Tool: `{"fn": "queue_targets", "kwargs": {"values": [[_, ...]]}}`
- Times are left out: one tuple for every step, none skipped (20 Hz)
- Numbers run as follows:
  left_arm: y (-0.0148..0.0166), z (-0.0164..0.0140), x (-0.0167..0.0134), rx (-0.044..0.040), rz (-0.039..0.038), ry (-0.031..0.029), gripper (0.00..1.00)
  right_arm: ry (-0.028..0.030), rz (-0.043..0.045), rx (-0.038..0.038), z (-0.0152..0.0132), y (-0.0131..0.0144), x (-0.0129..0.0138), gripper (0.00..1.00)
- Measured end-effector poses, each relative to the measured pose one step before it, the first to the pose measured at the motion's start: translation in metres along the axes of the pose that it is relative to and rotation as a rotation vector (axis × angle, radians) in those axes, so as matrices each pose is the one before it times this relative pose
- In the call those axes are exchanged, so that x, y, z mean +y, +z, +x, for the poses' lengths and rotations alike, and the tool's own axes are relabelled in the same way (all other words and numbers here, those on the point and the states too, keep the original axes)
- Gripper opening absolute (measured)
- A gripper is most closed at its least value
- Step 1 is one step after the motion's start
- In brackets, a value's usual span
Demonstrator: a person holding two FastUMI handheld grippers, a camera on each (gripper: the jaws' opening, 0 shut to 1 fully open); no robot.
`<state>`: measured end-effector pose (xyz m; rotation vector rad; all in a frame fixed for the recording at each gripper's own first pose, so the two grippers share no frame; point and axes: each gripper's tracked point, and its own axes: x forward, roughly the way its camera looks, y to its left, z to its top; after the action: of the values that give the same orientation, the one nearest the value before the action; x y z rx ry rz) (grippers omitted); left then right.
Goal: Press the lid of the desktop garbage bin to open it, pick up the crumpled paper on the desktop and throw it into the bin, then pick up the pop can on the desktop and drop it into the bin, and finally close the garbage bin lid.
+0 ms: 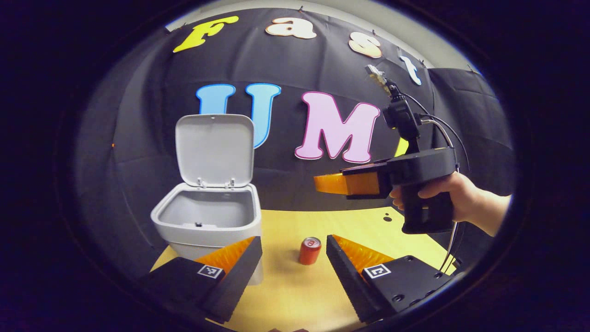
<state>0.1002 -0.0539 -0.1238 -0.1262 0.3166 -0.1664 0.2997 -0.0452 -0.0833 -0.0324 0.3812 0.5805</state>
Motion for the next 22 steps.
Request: {"fn": "queue_targets", "kwargs": {"values": [[-0.00513,0.01366,-0.01017,0.00533,0.00985,-0.02561,0.95,-0.02792,0.00585,0.00543,-0.00775,-0.00341,-0.01583,0.98],[-0.00708,0.01477,-0.00674,0.01637,0.01176,-0.01584,0.95,-0.02528,0.00105,0.00563,-0.00730,-0.00493,-0.01564,0.98],[-0.00665,0.01461,-0.00613,0.01951,0.00800,-0.01213,0.95,-0.02786,-0.00748,0.00342,-0.00560,-0.00610,-0.01658,0.98],[-0.00404,0.01573,-0.00640,0.00485,0.00758,-0.01216,0.95,-0.03352,-0.00601,0.01134,-0.00434,-0.00844,-0.01784,0.99],[-0.00272,0.01398,-0.00539,0.00049,0.01180,-0.01237,0.95,-0.02335,0.00084,0.01477,-0.00496,-0.00984,-0.01592,0.99],[-0.00636,0.01423,-0.00450,0.00025,0.01793,-0.00919,0.95,-0.01353,0.00737,0.01398,-0.00536,-0.01075,-0.01129,0.99],[-0.00782,0.01401,-0.00299,0.00997,0.01850,-0.00674,0.95,-0.00492,0.00625,0.01726,-0.00312,-0.01172,-0.00950,0.99],[-0.01023,0.01499,-0.00403,0.01972,0.01155,-0.00190,0.95,-0.00158,0.00444,0.02662,-0.00171,-0.01565,-0.00818,0.99],[-0.00781,0.01389,-0.00351,0.01917,0.00352,-0.00429,0.95,-0.00519,0.00936,0.02482,0.00020,-0.01378,-0.00771,0.99],[-0.00780,0.01111,-0.00307,0.01472,0.00154,-0.00024,0.95,-0.00361,0.01038,0.01569,0.00323,-0.01025,-0.00535,0.99],[-0.00574,0.00994,-0.00043,0.01269,0.00207,0.00345,0.95,-0.00317,0.00914,0.01358,0.00014,-0.00788,-0.00513,0.99],[-0.00515,0.01275,0.00144,0.01454,0.00167,0.00942,0.95,-0.00368,0.00630,0.01724,-0.00064,-0.00740,-0.00527,0.99],[-0.00623,0.01016,0.00135,0.01586,-0.00175,0.00813,0.95,0.00003,0.00725,0.01307,0.00036,-0.00532,-0.00348,0.99],[-0.00645,0.00867,0.00174,0.01256,-0.00627,0.01033,0.95,0.00080,0.01021,0.00652,-0.00091,-0.00265,-0.00312,0.99],[-0.00432,0.00749,0.00410,0.01004,-0.00695,0.01583,0.95,0.00219,0.00967,0.00224,0.00010,-0.00077,-0.00185,0.99],[-0.00304,0.00931,0.00453,0.01067,-0.00548,0.01467,0.96,-0.00147,0.00581,0.00185,0.00027,-0.00034,-0.00226,0.99],[-0.00191,0.00742,0.00321,0.00787,0.00039,0.01260,0.96,-0.00268,0.00304,0.00143,0.00070,-0.00003,-0.00364,0.99],[-0.00309,0.00600,0.00464,0.00805,0.00472,0.01500,0.96,-0.00351,0.00295,0.00265,0.00048,-0.00011,-0.00378,0.99],[-0.00253,0.00697,0.00247,0.00643,0.00388,0.00761,0.96,-0.00379,0.00542,0.00426,-0.00052,-0.00046,-0.00334,0.99],[-0.00441,0.00769,0.00154,0.00917,0.00333,0.00489,0.96,-0.00201,0.00732,0.00453,0.00072,-0.00118,-0.00195,0.99],[-0.00343,0.00885,0.00150,0.00894,0.00597,0.00681,0.96,-0.00384,0.00763,0.00659,0.00005,-0.00171,-0.00340,0.99],[-0.00404,0.00736,0.00235,0.01098,0.00478,0.00745,0.96,-0.00134,0.00654,0.00454,0.00124,-0.00118,-0.00146,0.99]]}}
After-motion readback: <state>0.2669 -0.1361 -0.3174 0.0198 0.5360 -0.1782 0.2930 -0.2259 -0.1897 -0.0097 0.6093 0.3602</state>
